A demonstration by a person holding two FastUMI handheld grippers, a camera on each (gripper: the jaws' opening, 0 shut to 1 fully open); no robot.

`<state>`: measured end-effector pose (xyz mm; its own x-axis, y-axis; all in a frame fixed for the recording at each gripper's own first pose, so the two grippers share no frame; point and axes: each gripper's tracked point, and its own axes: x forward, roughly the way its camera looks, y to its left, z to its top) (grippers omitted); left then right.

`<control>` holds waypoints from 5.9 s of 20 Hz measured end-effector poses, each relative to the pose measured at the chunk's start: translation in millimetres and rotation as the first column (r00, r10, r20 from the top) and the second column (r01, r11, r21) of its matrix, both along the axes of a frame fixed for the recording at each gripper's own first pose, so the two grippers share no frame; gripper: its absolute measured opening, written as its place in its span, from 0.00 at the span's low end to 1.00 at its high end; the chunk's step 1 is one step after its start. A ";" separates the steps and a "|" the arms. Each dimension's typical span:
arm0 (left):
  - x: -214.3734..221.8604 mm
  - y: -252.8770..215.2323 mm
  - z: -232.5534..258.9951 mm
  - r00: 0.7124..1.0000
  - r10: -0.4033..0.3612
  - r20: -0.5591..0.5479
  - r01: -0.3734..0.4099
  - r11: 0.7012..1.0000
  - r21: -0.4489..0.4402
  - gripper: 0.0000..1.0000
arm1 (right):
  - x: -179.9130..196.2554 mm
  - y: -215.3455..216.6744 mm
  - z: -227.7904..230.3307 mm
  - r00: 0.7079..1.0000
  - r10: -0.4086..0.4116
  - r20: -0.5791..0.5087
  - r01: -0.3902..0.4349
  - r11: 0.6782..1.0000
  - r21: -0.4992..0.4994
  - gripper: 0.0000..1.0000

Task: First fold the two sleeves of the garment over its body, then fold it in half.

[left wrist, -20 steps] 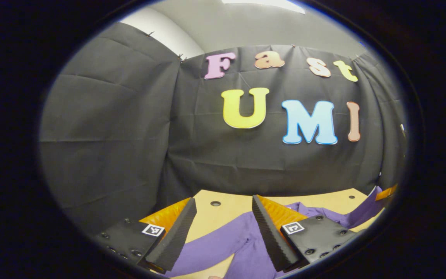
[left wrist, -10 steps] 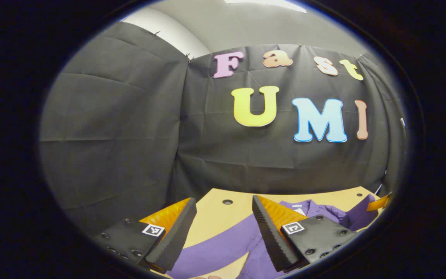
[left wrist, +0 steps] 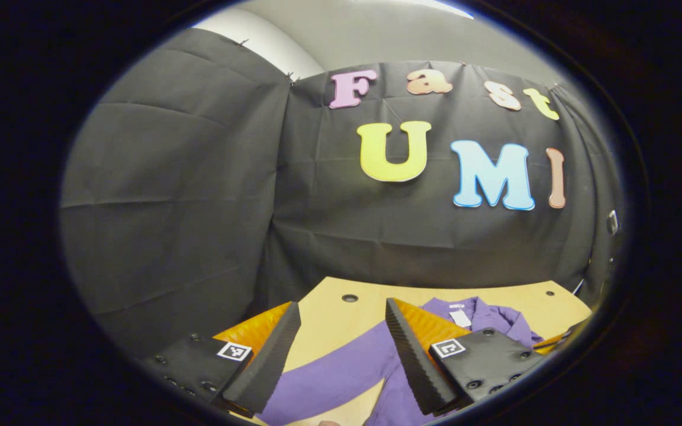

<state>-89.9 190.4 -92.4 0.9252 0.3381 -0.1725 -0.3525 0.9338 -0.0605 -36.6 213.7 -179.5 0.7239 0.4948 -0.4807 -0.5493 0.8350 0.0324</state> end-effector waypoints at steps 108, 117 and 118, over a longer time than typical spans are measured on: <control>71.8 -216.5 -113.4 0.877 -0.415 -0.242 0.226 0.800 -0.555 0.07 | 37.5 -122.0 53.1 0.948 -0.294 0.121 0.280 0.953 0.119 0.94; 49.4 -327.1 -118.1 0.770 -0.586 -0.252 0.382 0.740 -0.553 0.07 | 19.5 -178.3 35.2 0.930 -0.355 0.094 0.344 0.932 0.113 0.94; 46.0 -336.6 -122.5 0.761 -0.594 -0.260 0.388 0.739 -0.551 0.07 | 17.6 -183.5 32.0 0.930 -0.356 0.090 0.345 0.932 0.113 0.94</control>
